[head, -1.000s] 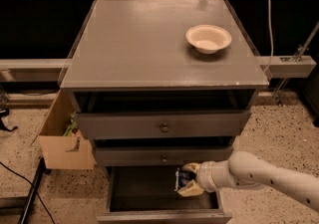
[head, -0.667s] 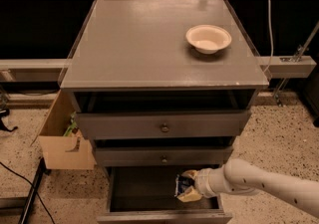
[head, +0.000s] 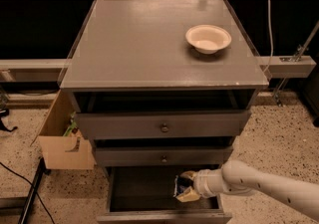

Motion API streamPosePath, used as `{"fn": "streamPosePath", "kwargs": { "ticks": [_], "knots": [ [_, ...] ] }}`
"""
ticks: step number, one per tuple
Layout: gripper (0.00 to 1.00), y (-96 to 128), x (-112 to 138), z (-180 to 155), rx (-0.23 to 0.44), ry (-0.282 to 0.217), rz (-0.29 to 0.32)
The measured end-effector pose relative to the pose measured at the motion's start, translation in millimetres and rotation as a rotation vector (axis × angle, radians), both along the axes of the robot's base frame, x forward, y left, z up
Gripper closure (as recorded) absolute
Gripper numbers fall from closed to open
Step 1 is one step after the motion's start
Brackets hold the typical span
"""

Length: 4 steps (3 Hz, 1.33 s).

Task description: Place rxbar blueberry into bottom drawer

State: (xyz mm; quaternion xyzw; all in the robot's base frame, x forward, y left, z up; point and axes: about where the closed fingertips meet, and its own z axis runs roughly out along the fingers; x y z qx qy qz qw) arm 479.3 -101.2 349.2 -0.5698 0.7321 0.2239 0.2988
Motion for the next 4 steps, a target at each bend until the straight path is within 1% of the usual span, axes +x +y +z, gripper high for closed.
{"fn": "streamPosePath", "kwargs": {
  "ticks": [2,3,4],
  "knots": [
    [1.00,-1.2,21.2,-73.7,0.038,-0.016,0.001],
    [1.00,-3.1,27.1,-114.9,0.060,-0.040,-0.008],
    [1.00,-2.3,28.9,-117.3,0.061,-0.043,-0.009]
  ]
}}
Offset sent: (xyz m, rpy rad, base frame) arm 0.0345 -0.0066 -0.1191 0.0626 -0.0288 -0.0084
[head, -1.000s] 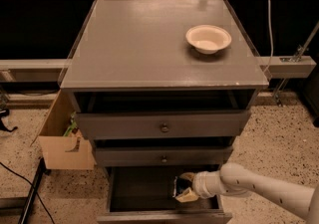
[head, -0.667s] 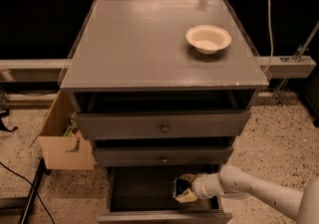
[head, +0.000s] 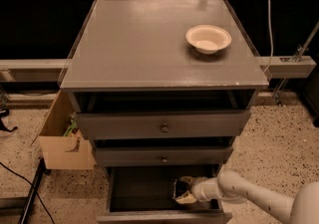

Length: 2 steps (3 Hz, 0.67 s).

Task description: Place rxbar blueberry into bottom drawer

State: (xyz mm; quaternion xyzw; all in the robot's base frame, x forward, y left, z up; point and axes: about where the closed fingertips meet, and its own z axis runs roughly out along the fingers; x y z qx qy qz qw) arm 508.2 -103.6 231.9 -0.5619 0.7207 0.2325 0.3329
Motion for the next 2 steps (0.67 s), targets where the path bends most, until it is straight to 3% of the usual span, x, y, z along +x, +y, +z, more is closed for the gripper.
{"fn": "streamPosePath", "kwargs": {
  "ticks": [2],
  "knots": [
    [1.00,10.6,16.3,-20.1,0.022,-0.031,0.008]
  ]
}}
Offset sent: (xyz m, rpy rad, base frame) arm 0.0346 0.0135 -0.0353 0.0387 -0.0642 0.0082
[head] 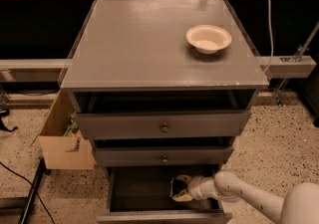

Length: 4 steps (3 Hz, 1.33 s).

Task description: Place rxbar blueberry into bottom drawer

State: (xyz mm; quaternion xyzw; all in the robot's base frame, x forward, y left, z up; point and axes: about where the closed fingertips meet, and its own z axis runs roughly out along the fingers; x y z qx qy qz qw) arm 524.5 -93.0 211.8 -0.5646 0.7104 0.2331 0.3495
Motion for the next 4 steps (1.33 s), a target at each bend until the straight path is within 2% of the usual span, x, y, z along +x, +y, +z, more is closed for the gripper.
{"fn": "streamPosePath", "kwargs": {
  "ticks": [2,4],
  "knots": [
    [1.00,1.9,19.4,-27.4,-0.004,-0.028,-0.015],
    [1.00,-0.1,30.9,-47.6,-0.042,-0.050,-0.046]
  ]
}}
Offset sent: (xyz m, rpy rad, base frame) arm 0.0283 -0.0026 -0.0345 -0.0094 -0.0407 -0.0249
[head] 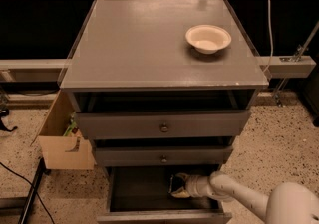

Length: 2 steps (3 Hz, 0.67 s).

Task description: Place rxbar blueberry into bottom drawer

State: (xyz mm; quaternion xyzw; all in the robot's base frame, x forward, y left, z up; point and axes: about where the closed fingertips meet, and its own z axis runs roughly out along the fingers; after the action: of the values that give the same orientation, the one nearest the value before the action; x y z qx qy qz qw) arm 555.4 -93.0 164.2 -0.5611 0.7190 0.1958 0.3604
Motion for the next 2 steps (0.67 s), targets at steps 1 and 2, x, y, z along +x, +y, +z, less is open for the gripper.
{"fn": "streamPosePath", "kwargs": {
  "ticks": [1,2],
  "knots": [
    [1.00,-0.8,3.3,-7.1,-0.012,-0.004,-0.009],
    [1.00,-4.3,9.9,-28.2,-0.023,0.034,-0.029]
  ]
}}
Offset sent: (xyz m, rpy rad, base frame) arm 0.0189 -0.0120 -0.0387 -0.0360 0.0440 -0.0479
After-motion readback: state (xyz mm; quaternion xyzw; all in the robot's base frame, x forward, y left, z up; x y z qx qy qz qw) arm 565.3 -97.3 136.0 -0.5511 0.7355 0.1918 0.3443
